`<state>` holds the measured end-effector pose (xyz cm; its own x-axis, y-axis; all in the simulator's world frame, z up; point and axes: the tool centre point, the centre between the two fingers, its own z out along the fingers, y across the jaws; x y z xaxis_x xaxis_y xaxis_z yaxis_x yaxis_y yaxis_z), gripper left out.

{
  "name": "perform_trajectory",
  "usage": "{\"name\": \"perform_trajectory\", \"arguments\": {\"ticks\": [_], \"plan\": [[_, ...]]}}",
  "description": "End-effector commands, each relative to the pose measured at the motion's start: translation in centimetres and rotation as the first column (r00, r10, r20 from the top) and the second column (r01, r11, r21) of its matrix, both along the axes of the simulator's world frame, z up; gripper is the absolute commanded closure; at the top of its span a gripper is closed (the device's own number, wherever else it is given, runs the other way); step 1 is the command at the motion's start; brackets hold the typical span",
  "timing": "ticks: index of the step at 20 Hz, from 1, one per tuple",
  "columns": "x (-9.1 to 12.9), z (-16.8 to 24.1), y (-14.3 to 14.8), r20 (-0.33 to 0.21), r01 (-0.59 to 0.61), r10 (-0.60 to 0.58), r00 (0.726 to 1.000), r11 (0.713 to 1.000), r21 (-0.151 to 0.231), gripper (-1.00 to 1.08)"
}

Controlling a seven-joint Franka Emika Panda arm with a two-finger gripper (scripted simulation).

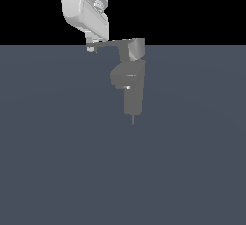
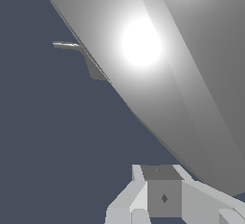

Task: Turn on the faucet by rotating a designated handle.

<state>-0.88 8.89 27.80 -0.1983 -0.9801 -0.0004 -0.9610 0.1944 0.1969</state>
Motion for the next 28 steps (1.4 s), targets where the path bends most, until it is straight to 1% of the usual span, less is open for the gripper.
{"name": "perform_trajectory", "arguments": {"ticks": [1,3,4,28], "plan": [[-0.9,0.4,0.6,0.001,-0.007,0.007,1.0,1.0,0.002,1.08],[-1.1,0.5,0.7,0.001,-0.007,0.007,1.0,1.0,0.002,1.08],[-0.8,0.0,0.2,-0.002,0.0,0.0,1.0,1.0,-0.005,1.08],[-7.1,1.4,-3.3,0.0,-0.005,0.005,1.0,1.0,0.0,1.08]]}}
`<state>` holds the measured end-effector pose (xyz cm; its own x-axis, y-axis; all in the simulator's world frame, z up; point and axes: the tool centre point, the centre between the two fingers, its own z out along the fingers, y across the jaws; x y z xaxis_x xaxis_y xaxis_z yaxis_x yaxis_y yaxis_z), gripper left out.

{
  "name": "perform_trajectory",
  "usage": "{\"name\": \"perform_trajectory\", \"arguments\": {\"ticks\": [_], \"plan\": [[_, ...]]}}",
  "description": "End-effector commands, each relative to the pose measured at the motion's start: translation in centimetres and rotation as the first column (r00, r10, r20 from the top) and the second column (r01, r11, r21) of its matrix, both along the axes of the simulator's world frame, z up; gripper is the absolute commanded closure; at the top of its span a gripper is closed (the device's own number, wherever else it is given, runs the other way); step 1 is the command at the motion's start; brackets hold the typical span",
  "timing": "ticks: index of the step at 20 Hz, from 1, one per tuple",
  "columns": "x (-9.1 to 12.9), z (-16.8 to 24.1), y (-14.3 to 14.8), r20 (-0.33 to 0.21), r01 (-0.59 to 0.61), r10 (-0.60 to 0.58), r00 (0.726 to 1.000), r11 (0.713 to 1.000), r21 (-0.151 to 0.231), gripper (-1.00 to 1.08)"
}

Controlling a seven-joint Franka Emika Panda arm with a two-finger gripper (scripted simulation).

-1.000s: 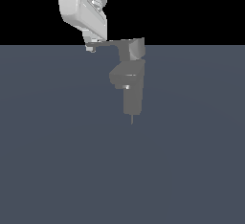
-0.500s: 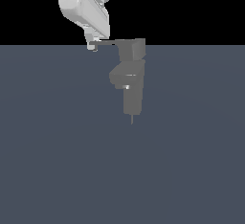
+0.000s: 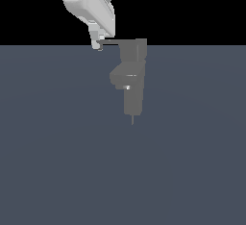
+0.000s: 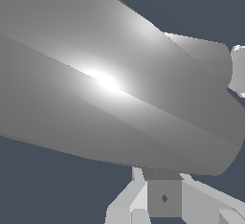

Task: Turn on the faucet by rotating a designated handle.

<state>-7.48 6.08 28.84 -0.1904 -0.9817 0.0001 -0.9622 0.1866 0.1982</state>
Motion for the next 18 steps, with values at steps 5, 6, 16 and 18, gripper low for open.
{"name": "perform_trajectory", "arguments": {"ticks": [5,6,16,18], "plan": [[-1.9,0.6,-1.2,0.002,0.002,-0.002,1.0,1.0,0.0,1.08],[-2.1,0.7,-1.4,0.002,0.002,-0.002,1.0,1.0,0.0,1.08],[-3.8,0.7,-3.2,-0.003,-0.007,0.007,1.0,1.0,0.0,1.08],[-4.0,0.7,-4.4,-0.003,-0.006,0.006,1.0,1.0,0.0,1.08]]}}
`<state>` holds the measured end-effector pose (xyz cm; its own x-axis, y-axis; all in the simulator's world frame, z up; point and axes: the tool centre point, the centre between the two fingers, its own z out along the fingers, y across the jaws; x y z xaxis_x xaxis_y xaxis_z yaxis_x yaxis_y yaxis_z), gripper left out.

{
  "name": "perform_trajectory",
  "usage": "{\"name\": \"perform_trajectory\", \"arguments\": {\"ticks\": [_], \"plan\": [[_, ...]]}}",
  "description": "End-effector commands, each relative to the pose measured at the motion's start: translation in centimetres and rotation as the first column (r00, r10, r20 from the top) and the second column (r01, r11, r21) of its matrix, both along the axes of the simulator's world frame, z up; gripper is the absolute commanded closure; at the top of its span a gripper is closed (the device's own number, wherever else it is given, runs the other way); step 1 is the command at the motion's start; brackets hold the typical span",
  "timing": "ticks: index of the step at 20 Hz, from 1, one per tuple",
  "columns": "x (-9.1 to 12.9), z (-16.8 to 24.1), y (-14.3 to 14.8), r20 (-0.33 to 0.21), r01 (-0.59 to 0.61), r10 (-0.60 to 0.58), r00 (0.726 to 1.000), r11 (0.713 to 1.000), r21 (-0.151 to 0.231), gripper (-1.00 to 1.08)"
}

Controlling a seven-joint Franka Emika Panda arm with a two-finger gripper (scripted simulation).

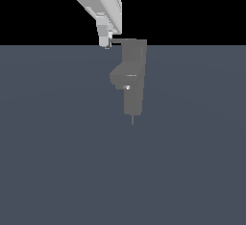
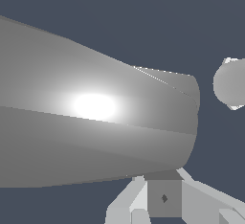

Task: Turn on the faucet by rotating a designated handle.

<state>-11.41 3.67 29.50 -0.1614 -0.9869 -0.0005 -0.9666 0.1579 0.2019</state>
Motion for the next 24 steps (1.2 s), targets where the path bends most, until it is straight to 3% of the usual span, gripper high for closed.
{"name": "perform_trajectory", "arguments": {"ticks": [1,13,14,15,24], "plan": [[-0.2,0.1,-2.6,0.001,0.024,-0.024,1.0,1.0,-0.001,1.08],[-1.8,0.3,-10.1,0.006,0.031,-0.031,1.0,1.0,0.0,1.08],[-1.8,0.3,-10.1,0.006,0.031,-0.031,1.0,1.0,0.0,1.08],[-1.7,0.1,-8.2,0.0,0.004,-0.004,1.0,1.0,0.001,1.08],[-0.1,-0.2,-11.3,0.002,0.012,-0.012,1.0,1.0,0.0,1.08]]}}
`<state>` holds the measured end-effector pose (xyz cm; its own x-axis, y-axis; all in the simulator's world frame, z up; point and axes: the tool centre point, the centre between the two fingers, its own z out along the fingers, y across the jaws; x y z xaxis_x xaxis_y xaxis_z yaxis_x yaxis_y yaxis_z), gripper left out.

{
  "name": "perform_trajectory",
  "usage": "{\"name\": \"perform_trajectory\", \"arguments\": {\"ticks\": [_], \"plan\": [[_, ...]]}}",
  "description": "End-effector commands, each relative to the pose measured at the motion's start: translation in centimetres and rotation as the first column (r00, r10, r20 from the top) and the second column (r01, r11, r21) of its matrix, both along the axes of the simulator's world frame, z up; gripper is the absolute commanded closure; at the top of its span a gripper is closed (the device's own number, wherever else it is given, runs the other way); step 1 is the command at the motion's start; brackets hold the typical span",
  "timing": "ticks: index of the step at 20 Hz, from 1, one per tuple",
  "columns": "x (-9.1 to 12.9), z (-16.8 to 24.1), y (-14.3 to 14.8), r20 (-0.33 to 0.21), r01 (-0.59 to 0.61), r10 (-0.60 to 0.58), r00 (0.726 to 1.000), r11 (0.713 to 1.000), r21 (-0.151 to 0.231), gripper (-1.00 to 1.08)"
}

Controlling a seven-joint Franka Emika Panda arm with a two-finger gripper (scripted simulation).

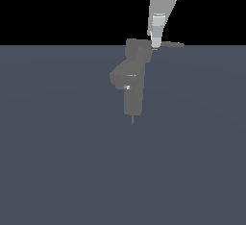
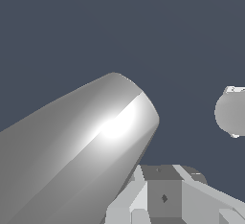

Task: Turn on the faucet by rotating a designated handle.

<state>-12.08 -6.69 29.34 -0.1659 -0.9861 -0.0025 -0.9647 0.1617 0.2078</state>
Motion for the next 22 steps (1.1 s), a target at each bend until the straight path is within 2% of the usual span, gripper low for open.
{"name": "perform_trajectory", "arguments": {"ticks": [1,22], "plan": [[0.8,-0.1,-1.2,0.008,0.008,-0.008,1.0,1.0,-0.003,1.08],[4.0,-0.8,-7.3,0.011,0.023,-0.023,1.0,1.0,-0.003,1.08]]}}
